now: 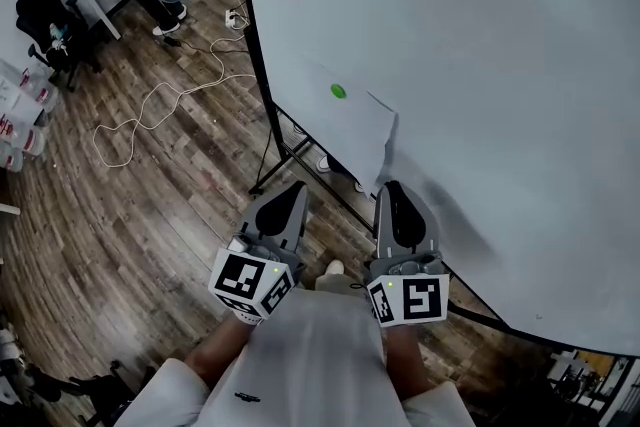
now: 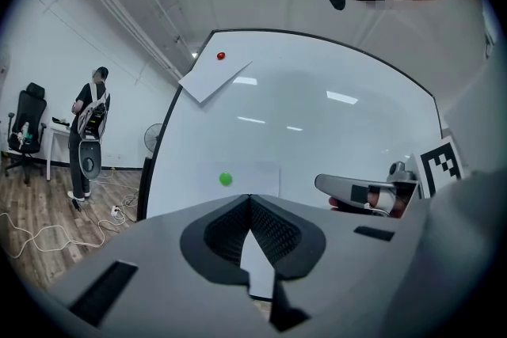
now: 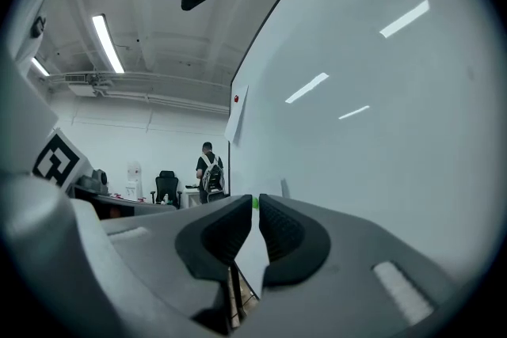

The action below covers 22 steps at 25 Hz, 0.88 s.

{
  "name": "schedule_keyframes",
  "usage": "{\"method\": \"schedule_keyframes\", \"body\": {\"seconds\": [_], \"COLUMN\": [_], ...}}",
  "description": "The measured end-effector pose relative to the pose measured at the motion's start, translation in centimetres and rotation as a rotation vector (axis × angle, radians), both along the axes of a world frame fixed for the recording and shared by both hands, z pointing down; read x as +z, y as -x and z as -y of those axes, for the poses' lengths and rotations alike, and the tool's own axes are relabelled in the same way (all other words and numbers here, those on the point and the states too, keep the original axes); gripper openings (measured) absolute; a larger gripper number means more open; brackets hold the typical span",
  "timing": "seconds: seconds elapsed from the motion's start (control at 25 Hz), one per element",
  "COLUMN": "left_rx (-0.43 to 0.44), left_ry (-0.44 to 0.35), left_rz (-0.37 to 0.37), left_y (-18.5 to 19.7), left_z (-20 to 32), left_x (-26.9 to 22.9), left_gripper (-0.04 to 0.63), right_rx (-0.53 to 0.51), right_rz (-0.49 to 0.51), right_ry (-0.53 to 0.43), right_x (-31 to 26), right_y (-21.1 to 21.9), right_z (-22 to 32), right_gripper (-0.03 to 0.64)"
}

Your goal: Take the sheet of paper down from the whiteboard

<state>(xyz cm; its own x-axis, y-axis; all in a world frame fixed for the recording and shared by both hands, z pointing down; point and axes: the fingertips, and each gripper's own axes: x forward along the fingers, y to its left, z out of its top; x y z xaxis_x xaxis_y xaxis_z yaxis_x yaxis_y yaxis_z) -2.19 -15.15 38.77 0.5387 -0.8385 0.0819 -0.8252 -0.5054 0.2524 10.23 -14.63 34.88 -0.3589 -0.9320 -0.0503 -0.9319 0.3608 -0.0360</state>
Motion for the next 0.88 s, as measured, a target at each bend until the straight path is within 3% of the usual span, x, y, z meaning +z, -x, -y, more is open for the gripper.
{"method": "schedule_keyframes", "body": {"seconds": [0.36,0.88], "left_rx": [-0.002,-0.02], "left_ry": [-0.01,0.012], "left_rz": [0.0,-0.009], "left_y": [-0.8,-0.6], "left_z": [0.8,1.8], "left_x": [-0.4,-0.1], "left_gripper": [0.006,0.006], "right_rx": [0.03,0.101], "right_rz": [0.021,-0.028], "right_ry": [0.032,0.076], "right_x": [0.3,1.2], "right_y": [-0.9,-1.4], "right_z": [3.1,7.6], "right_gripper": [0.066,0.067]}}
